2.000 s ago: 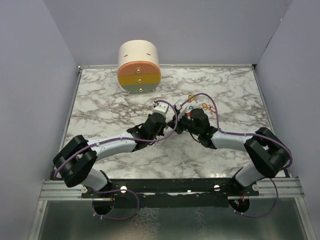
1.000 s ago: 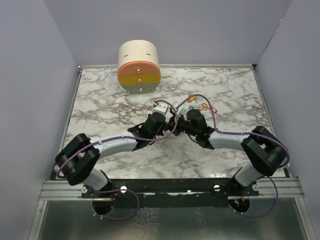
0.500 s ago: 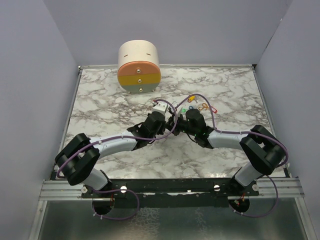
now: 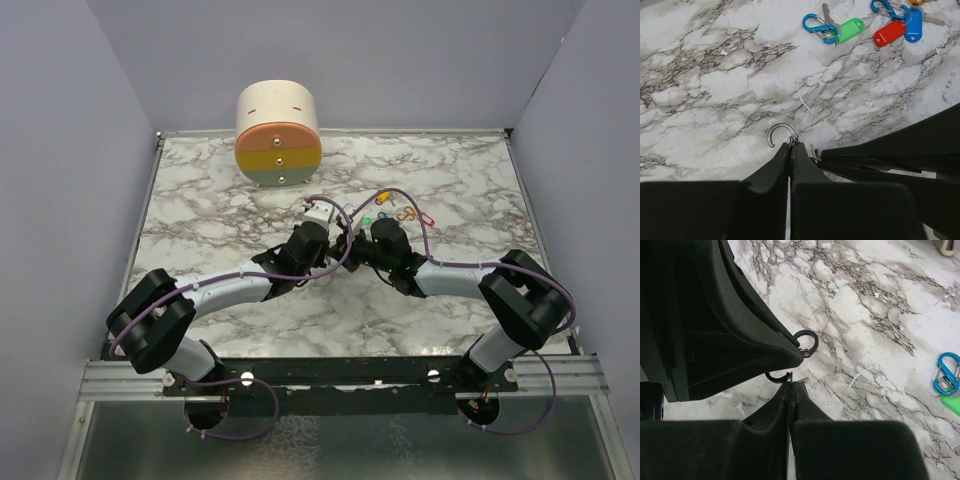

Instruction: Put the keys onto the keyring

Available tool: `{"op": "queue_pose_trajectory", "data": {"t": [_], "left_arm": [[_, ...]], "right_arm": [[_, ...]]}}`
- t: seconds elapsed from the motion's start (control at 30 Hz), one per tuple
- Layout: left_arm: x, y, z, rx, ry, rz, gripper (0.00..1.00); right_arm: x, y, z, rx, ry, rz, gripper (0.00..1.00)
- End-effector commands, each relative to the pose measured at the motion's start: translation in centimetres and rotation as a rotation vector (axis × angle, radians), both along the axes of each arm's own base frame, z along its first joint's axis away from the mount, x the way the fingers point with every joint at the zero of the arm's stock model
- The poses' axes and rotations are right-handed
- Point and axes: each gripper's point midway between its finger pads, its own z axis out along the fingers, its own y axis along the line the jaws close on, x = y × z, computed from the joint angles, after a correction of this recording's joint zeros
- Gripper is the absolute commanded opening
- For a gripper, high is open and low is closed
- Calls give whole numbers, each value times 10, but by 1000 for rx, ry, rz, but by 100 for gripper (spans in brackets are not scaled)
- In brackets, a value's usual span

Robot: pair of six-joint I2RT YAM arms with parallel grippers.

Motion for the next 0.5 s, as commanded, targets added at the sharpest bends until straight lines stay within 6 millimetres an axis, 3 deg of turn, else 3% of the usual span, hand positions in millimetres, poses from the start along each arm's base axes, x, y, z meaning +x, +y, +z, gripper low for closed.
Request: {"op": "queue_pose_trajectory", "data": {"t": [0.0,0.47], "left_arm": [[4,-5,20,-49,-39,0,0],[2,-7,13,-47,-22,-14,0]], "right_arm": [[2,6,8,7,-22,13,1],[1,6,10,9,-29,15,1]]}}
